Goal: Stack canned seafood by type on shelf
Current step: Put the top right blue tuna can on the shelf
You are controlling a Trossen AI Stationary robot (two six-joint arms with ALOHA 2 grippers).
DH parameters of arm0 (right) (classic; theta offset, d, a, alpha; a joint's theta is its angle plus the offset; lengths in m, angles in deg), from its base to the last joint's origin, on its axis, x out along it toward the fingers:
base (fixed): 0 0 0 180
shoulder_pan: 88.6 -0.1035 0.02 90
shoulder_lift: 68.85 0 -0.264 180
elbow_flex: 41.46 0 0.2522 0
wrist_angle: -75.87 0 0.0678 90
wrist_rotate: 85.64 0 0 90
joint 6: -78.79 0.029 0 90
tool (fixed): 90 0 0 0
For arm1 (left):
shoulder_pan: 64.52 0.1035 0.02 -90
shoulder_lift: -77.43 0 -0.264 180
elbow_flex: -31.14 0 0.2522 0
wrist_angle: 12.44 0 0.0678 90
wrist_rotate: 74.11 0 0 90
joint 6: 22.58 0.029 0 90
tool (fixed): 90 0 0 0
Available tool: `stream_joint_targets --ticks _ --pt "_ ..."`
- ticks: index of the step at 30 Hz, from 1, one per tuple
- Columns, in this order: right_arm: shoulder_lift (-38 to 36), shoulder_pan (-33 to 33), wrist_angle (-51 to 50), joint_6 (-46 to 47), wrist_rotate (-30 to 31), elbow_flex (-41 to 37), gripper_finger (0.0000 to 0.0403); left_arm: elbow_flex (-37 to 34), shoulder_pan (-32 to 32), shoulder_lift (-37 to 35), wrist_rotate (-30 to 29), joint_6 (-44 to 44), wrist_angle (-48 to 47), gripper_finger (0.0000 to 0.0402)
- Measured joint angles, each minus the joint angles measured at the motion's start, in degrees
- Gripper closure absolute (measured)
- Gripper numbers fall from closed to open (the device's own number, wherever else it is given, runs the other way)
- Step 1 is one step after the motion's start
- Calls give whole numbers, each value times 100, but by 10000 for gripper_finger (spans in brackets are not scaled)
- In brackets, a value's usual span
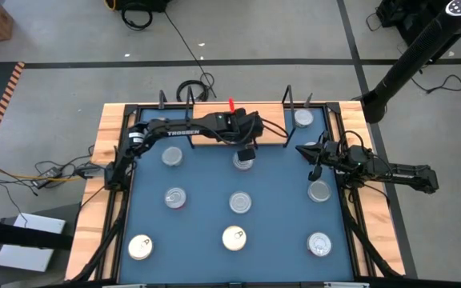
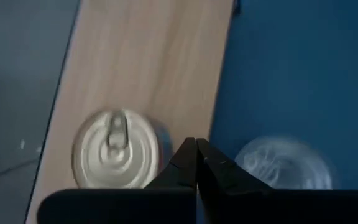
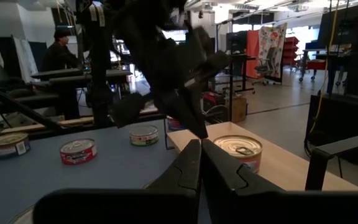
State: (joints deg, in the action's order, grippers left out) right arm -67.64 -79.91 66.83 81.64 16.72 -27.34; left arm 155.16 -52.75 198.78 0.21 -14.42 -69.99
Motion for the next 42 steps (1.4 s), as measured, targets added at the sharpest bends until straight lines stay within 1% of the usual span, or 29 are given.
stream_joint_targets --ticks 4,8,16,19,26,30,32,35,37,42 --pt "0 -1 -14 1 2 0 380 -299 -15 -212 273 -114 484 400" --pt "0 -2 -13 2 -9 0 380 -787 -17 -393 309 -162 903 400" --pt "0 -1 -15 1 -10 0 380 -2101 -16 -1136 538 -286 2228 400" --pt "0 0 -9 0 -9 0 380 -2439 25 -1328 552 -264 2552 400" --pt "9 0 20 2 0 0 380 -2734 98 -1276 645 -194 2828 401" --pt "31 -2 0 1 -17 0 380 -2742 308 -1267 689 -104 2906 401" --pt "33 -2 1 1 -17 0 380 -2738 449 -1273 927 -124 2959 401" --pt "33 -2 -2 0 -20 0 380 -2738 632 -1242 1531 -240 3009 401" --pt "33 -2 -7 0 -20 0 380 -2738 754 -1212 1818 -262 3080 401" --pt "33 -2 -6 2 -22 0 380 -2736 1102 -1208 1882 -256 3169 401"
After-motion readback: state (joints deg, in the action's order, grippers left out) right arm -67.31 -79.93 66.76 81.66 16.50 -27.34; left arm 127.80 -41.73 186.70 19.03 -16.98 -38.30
